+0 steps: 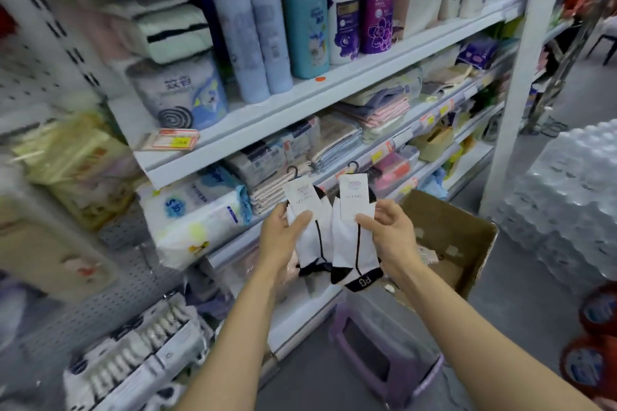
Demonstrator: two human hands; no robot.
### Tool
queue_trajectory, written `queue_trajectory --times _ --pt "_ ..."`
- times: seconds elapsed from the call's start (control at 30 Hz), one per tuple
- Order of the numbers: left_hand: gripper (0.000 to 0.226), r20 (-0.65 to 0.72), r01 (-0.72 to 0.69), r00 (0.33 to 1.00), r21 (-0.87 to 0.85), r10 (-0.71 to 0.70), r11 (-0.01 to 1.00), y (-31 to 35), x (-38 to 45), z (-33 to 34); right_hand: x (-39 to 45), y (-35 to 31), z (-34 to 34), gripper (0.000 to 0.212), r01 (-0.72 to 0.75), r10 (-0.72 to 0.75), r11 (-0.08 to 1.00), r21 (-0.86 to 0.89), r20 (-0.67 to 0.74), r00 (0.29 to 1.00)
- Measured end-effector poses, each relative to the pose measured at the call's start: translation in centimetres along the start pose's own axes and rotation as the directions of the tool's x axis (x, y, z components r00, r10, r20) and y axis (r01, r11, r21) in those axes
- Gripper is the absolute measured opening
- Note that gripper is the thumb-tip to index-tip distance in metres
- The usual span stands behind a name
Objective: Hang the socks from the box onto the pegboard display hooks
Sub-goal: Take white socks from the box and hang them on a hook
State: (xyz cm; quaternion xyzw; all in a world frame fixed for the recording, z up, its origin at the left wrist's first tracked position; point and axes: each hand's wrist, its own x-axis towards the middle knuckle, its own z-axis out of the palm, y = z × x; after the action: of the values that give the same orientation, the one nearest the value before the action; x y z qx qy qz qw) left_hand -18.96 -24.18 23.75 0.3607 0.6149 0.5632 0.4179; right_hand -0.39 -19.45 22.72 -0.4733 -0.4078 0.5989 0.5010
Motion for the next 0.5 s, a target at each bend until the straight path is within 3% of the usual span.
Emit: queue_trajectory --times 0.23,0.5 --pt "0.023 -0.320 -0.079 0.946 -0.061 0.056 0.995 0.6 -6.6 -7.3 -3.1 0.7 6.3 0.023 -0.050 0.044 0.999 0.012 0.305 0.951" --pt "0.024 -0.657 -0.103 0.753 -0.067 0.034 0.992 -1.1 -17.1 -13.5 -10.0 3.4 13.1 0.024 -0.083 0.128 0.991 -0.101 0.601 0.789"
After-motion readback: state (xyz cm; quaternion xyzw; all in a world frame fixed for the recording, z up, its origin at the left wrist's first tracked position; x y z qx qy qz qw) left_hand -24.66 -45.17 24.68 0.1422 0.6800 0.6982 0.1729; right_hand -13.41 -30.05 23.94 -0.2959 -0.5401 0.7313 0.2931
